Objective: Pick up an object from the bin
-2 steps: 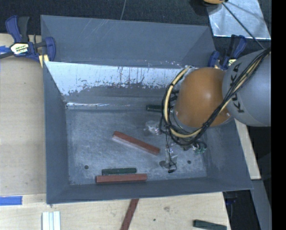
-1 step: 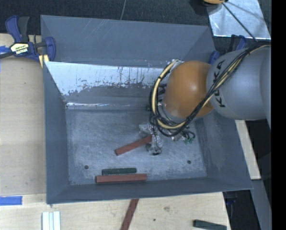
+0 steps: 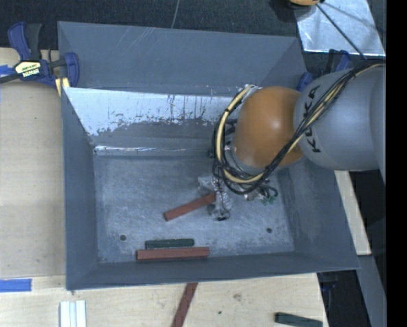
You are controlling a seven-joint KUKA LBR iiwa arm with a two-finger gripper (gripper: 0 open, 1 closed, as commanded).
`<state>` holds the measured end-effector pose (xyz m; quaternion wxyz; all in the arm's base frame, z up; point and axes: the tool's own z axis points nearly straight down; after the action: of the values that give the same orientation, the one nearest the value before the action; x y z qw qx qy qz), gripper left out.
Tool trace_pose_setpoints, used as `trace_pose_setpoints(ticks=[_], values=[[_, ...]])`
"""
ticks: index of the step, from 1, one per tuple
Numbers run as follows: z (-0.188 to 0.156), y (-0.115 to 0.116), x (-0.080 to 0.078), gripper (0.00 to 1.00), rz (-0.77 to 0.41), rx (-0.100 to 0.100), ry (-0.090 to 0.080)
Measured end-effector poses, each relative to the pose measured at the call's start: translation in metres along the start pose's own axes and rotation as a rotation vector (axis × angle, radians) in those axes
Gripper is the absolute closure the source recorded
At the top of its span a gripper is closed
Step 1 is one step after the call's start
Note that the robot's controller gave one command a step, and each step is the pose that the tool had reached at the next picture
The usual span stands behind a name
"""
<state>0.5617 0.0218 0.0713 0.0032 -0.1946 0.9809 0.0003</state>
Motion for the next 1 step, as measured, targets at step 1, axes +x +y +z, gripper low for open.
trace_pose_setpoints(ticks=[1], values=[[-0.0439, -0.0016, 0.013, 1.0, -0.021, -0.004, 0.011]])
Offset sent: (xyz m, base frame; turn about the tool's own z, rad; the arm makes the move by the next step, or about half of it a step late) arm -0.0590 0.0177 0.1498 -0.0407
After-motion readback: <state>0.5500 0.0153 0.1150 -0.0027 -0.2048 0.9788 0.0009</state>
